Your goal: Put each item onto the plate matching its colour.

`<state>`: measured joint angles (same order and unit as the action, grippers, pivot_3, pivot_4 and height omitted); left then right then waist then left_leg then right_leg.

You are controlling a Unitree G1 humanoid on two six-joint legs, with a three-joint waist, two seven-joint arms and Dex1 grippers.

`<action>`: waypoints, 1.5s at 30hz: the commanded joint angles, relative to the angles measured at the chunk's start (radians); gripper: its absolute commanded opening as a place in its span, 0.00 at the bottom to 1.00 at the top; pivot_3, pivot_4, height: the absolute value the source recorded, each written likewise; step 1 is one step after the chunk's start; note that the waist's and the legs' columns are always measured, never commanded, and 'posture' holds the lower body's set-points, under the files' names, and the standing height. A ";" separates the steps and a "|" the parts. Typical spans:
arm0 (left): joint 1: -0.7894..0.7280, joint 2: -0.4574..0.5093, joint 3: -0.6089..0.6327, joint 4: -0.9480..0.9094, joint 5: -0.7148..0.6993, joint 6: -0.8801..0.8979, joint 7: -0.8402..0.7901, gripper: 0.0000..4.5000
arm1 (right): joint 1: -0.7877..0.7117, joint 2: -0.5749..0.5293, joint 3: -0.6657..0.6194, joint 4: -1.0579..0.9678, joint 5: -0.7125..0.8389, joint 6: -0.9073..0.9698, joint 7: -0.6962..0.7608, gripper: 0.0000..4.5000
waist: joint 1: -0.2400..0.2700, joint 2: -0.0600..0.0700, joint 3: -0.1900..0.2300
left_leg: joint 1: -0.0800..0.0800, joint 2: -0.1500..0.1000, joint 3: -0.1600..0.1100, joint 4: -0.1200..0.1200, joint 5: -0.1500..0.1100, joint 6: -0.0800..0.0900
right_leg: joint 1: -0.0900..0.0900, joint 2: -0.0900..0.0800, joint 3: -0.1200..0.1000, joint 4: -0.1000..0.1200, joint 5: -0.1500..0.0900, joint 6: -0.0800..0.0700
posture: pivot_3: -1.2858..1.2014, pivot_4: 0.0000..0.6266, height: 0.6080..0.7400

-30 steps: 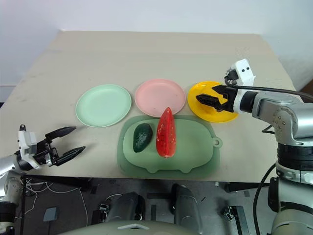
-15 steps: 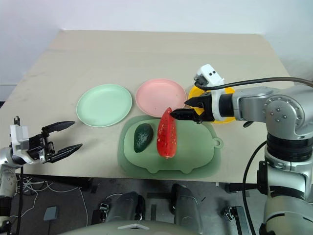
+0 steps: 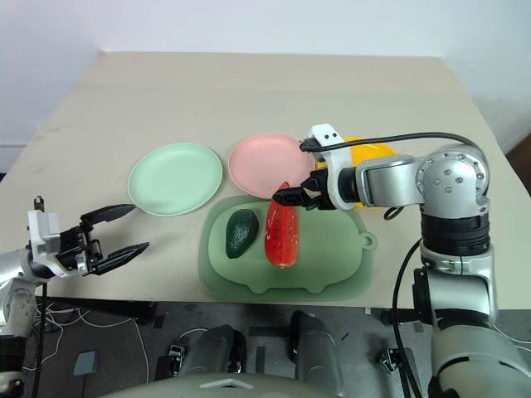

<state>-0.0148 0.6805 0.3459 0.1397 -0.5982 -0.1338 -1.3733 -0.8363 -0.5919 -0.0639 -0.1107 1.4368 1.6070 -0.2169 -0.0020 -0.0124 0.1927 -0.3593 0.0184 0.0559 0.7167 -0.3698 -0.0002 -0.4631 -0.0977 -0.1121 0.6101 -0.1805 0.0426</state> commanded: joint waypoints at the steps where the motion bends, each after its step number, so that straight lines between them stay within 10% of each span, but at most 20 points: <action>1: -0.006 0.000 -0.003 -0.039 -0.002 0.008 0.014 1.00 | 0.025 -0.008 0.020 -0.015 0.162 -0.031 -0.151 0.99 | -0.002 0.000 0.000 | 0.000 0.000 0.000 0.000 0.000 0.000 | 0.000 0.000 0.000 0.000 0.000 0.000 | 0.52 0.24 0.97; 25: 0.001 -0.005 -0.009 -0.042 -0.001 0.007 0.036 1.00 | 0.131 -0.069 0.356 -0.106 0.269 -0.229 -0.380 0.99 | -0.011 -0.001 0.000 | 0.000 0.002 0.000 0.000 0.000 0.000 | 0.000 0.001 0.000 -0.002 0.000 0.000 | 0.52 0.24 0.97; 28: -0.006 -0.005 -0.013 -0.034 0.003 0.004 0.035 1.00 | 0.128 -0.072 0.350 -0.103 0.239 -0.225 -0.363 0.99 | -0.011 -0.001 0.000 | 0.000 0.002 0.000 0.000 0.000 0.000 | 0.000 0.001 0.000 -0.002 0.000 0.000 | 0.52 0.24 0.97; 33: -0.027 -0.007 -0.020 -0.018 0.010 0.002 0.033 1.00 | 0.109 -0.085 0.335 -0.085 0.223 -0.211 -0.320 0.68 | -0.010 -0.001 -0.001 | 0.000 0.003 0.000 0.000 0.000 0.000 | 0.001 0.002 0.000 -0.004 0.000 0.000 | 0.52 0.24 0.97; 45: -0.075 -0.001 -0.023 0.028 0.023 0.001 0.009 1.00 | -0.079 -0.190 0.226 0.029 0.070 -0.134 0.024 0.66 | -0.009 -0.001 0.000 | -0.014 0.004 -0.001 0.000 -0.001 0.002 | -0.007 0.004 -0.003 -0.012 0.002 0.002 | 0.52 0.24 0.97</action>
<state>-0.0848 0.6711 0.3237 0.1690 -0.5770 -0.1189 -1.3555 -0.8727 -0.7767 0.2125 -0.1020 1.5264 1.4670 -0.2510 -0.0108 -0.0129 0.1923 -0.3736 0.0221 0.0553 0.7165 -0.3709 0.0018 -0.4701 -0.0937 -0.1147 0.5979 -0.1783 0.0445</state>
